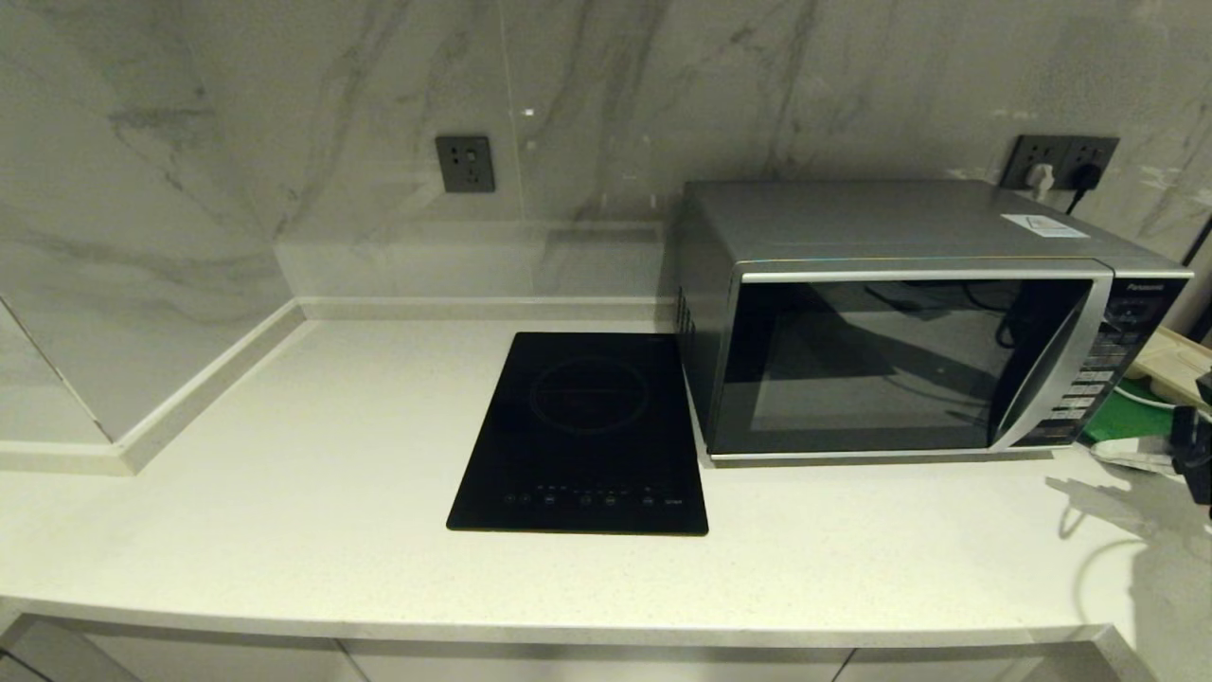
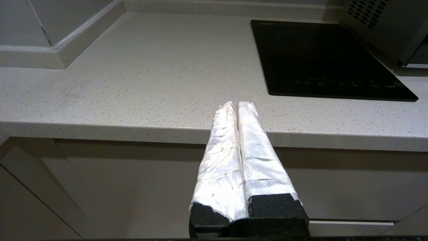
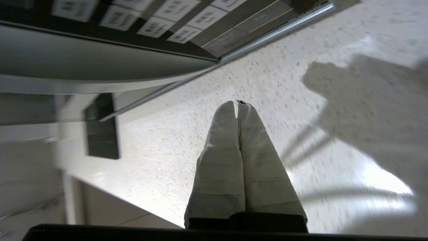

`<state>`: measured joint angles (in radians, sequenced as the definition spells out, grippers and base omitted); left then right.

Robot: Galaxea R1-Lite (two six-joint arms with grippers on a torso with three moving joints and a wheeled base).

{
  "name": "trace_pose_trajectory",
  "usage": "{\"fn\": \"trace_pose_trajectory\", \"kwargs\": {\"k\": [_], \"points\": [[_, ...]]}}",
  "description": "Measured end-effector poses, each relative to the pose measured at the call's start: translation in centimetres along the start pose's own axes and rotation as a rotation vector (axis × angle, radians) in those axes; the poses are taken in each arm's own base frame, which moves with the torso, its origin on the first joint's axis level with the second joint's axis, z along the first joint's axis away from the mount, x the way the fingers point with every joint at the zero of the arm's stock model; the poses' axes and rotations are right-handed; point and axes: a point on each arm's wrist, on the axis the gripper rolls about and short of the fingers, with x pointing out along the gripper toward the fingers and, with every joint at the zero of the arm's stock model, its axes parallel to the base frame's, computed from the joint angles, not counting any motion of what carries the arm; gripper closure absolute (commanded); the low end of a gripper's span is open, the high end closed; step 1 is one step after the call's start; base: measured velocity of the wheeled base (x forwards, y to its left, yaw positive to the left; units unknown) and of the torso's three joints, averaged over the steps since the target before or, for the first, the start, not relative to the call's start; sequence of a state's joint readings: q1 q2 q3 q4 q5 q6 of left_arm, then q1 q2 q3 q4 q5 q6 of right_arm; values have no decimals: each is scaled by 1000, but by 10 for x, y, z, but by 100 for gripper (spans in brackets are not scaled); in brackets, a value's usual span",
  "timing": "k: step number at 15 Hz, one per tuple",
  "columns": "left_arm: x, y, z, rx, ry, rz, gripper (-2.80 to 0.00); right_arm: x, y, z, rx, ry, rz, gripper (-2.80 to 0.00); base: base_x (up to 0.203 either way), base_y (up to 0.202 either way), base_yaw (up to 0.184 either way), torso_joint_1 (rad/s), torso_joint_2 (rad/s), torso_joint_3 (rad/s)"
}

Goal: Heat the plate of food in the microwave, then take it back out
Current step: Open the microwave oven

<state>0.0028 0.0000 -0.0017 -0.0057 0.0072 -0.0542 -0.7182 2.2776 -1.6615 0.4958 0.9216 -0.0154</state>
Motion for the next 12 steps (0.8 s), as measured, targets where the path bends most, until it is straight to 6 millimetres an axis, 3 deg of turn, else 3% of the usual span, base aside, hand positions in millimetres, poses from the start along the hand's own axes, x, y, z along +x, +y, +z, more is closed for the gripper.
{"fn": "trace_pose_trajectory", "kwargs": {"k": [3, 6, 9, 12], "points": [[0, 0, 0, 0, 0, 0, 0, -7, 60, 3, -98, 3, -126, 0, 0, 0, 0, 0, 0, 0], [0, 0, 0, 0, 0, 0, 0, 0, 152, -6, -239, -6, -172, 0, 0, 0, 0, 0, 0, 0], [0, 0, 0, 1, 0, 0, 0, 5, 243, -33, -367, -48, -237, 0, 0, 0, 0, 0, 0, 0], [0, 0, 0, 1, 0, 0, 0, -11, 312, -70, -494, -116, -318, 0, 0, 0, 0, 0, 0, 0]]}}
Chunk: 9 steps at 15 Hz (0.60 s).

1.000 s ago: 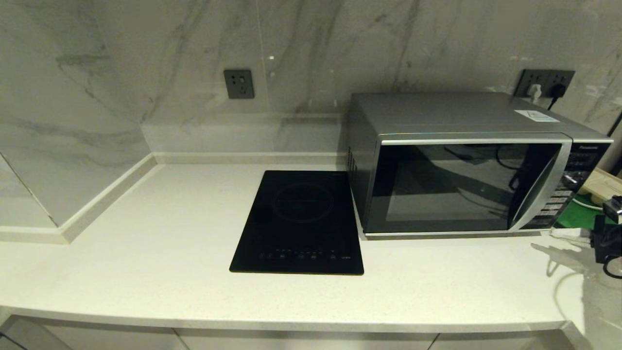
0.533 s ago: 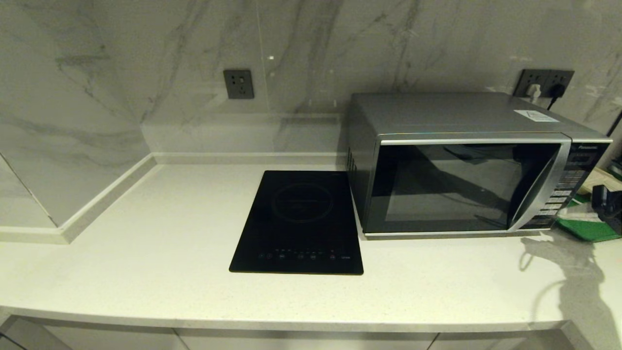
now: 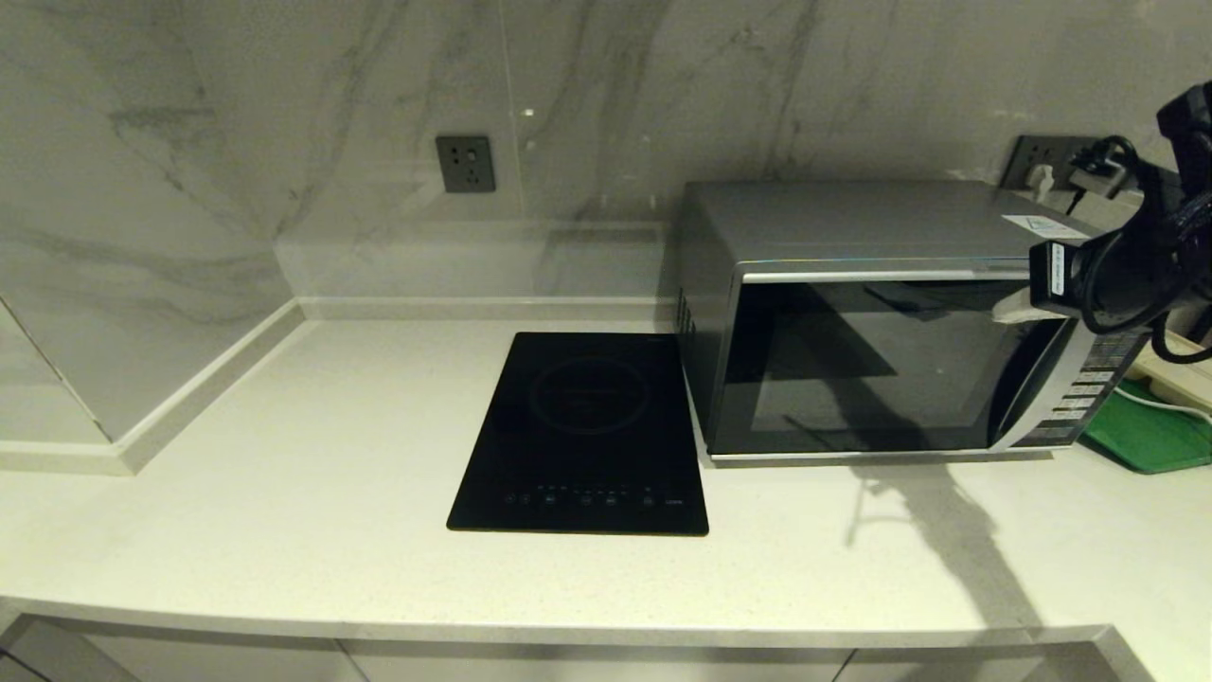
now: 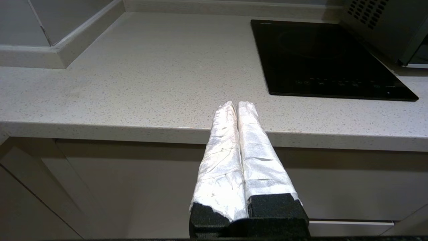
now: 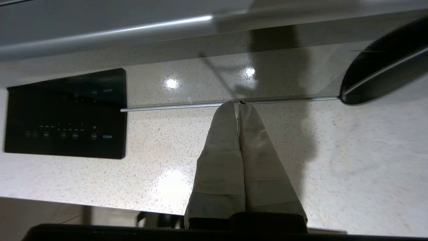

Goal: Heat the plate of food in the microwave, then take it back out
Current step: Open the microwave oven

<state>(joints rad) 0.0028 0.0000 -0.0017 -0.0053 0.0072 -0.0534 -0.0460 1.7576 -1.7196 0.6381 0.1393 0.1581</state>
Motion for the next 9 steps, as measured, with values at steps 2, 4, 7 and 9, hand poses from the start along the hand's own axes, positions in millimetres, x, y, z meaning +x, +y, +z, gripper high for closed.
{"fn": "trace_pose_trajectory", "kwargs": {"k": [2, 4, 7, 9], "points": [[0, 0, 0, -1, 0, 0, 0, -35, 27, -4, -54, -39, -64, 0, 0, 0, 0, 0, 0, 0], [0, 0, 0, -1, 0, 0, 0, -68, 39, -10, -82, -64, -92, 0, 0, 0, 0, 0, 0, 0], [0, 0, 0, -1, 0, 0, 0, -121, 44, -27, -98, -110, -114, 0, 0, 0, 0, 0, 0, 0], [0, 0, 0, -1, 0, 0, 0, -161, 40, -43, -97, -165, -119, 0, 0, 0, 0, 0, 0, 0]]}}
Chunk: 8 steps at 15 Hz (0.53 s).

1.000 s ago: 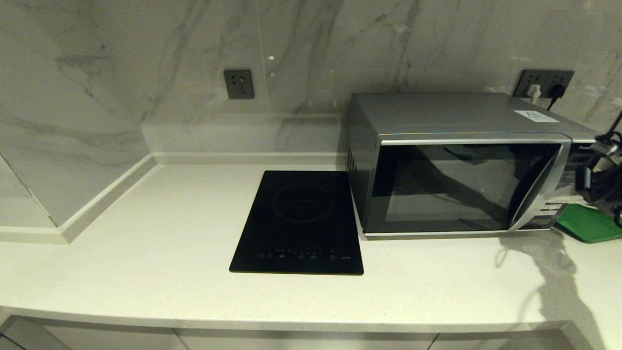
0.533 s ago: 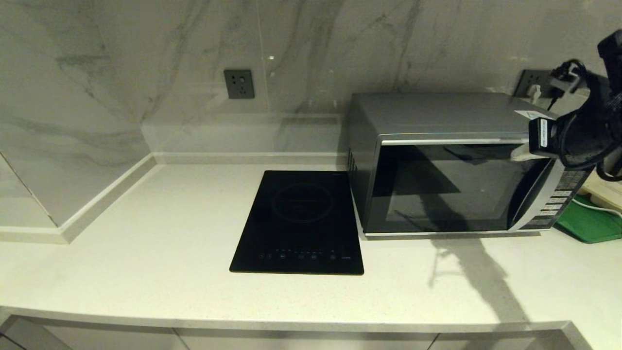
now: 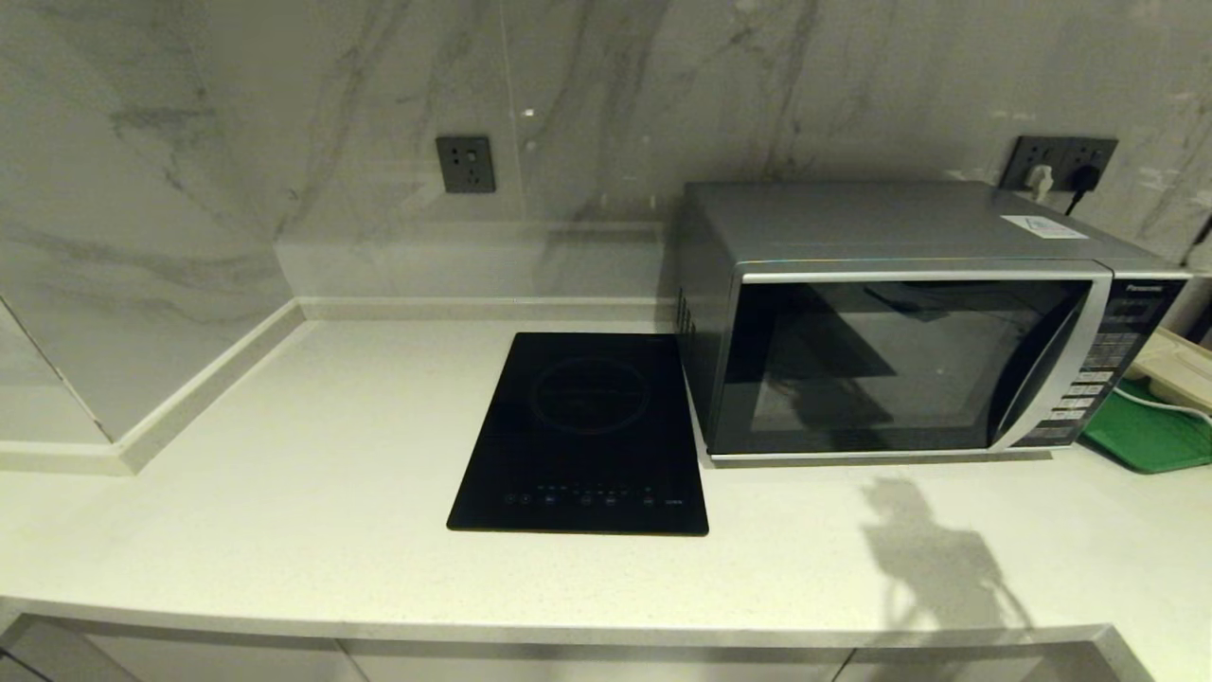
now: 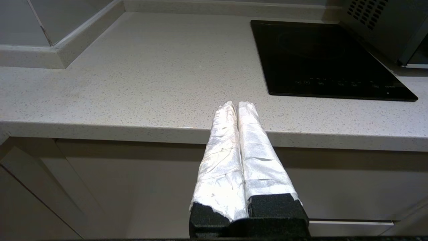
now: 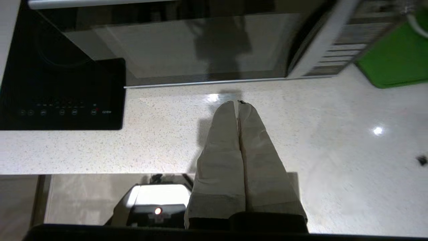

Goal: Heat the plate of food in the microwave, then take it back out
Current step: Open the microwave oven

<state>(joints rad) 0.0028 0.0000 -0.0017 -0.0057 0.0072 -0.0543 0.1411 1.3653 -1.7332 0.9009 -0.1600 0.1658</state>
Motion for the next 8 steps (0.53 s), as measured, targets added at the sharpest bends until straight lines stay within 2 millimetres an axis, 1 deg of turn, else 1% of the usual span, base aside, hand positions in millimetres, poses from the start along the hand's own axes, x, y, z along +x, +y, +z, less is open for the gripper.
{"fn": "trace_pose_trajectory", "kwargs": {"k": [2, 3, 5, 8], "points": [[0, 0, 0, 0, 0, 0, 0, -44, -10, -19, 2, -40, -5, 0, 0, 0, 0, 0, 0, 0], [0, 0, 0, 0, 0, 0, 0, -65, -16, -34, 3, -55, -6, 0, 0, 0, 0, 0, 0, 0], [0, 0, 0, 0, 0, 0, 0, -100, -28, -69, -3, -80, -8, 0, 0, 0, 0, 0, 0, 0], [0, 0, 0, 0, 0, 0, 0, -139, -46, -133, -14, -100, -17, 0, 0, 0, 0, 0, 0, 0]]}}
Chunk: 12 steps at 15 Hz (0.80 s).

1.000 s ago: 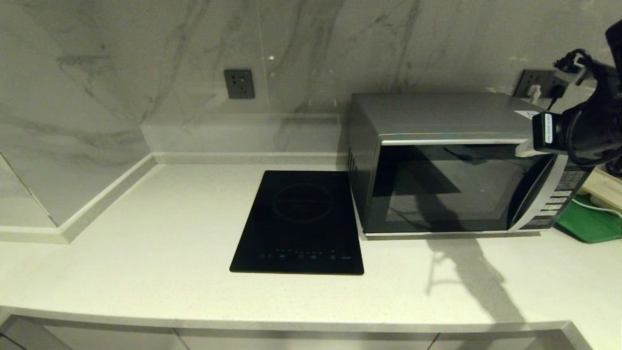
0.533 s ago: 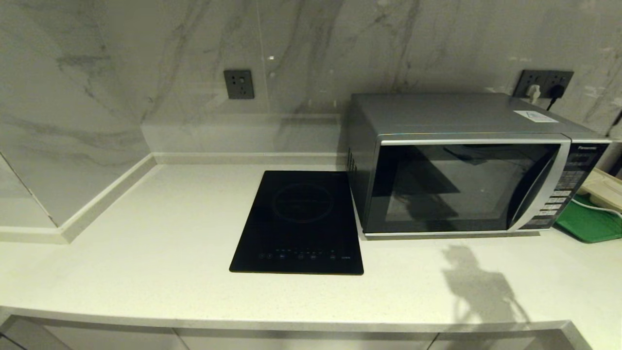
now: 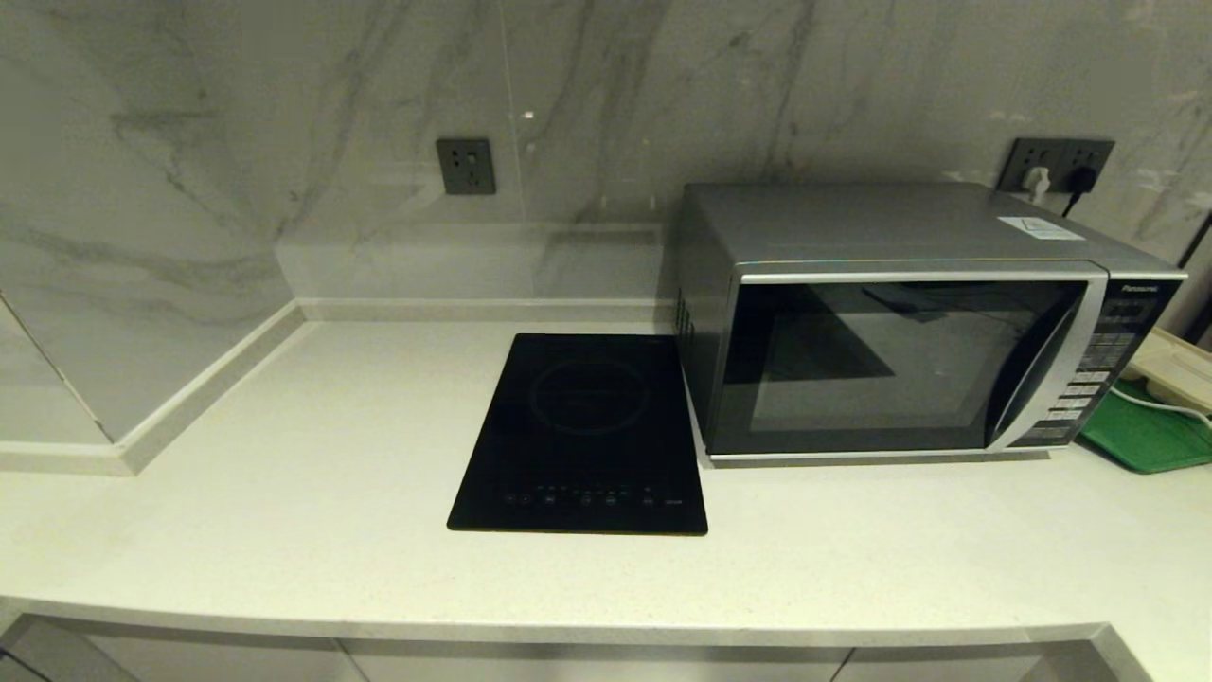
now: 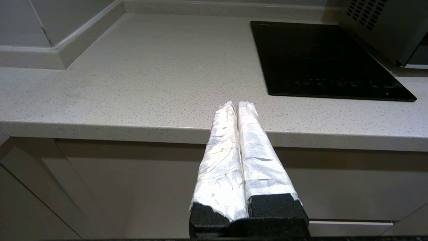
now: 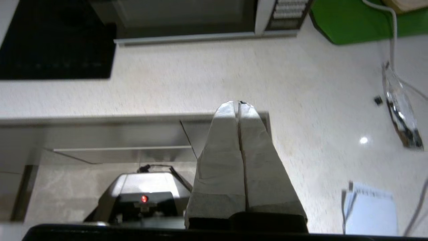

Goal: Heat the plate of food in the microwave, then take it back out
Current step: Open the microwave oven

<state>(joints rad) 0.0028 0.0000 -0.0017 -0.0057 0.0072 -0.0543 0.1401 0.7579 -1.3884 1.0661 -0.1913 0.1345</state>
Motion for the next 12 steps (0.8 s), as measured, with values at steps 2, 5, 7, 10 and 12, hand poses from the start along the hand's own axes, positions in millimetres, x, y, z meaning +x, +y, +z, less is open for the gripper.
{"fn": "trace_pose_trajectory", "kwargs": {"k": [2, 5, 7, 10, 12], "points": [[0, 0, 0, 0, 0, 0, 0, -22, -7, -37, 12, -22, -31, 0, 0, 0, 0, 0, 0, 0], [0, 0, 0, 0, 0, 0, 0, -39, -10, -84, 28, -67, -67, 0, 0, 0, 0, 0, 0, 0], [0, 0, 0, 0, 0, 0, 0, -40, -10, -117, 36, -77, -97, 0, 0, 0, 0, 0, 0, 0], [0, 0, 0, 0, 0, 0, 0, -31, -10, -154, 80, -91, -116, 0, 0, 0, 0, 0, 0, 0], [0, 0, 0, 0, 0, 0, 0, -13, -9, -169, 75, -88, -110, 0, 0, 0, 0, 0, 0, 0]]}}
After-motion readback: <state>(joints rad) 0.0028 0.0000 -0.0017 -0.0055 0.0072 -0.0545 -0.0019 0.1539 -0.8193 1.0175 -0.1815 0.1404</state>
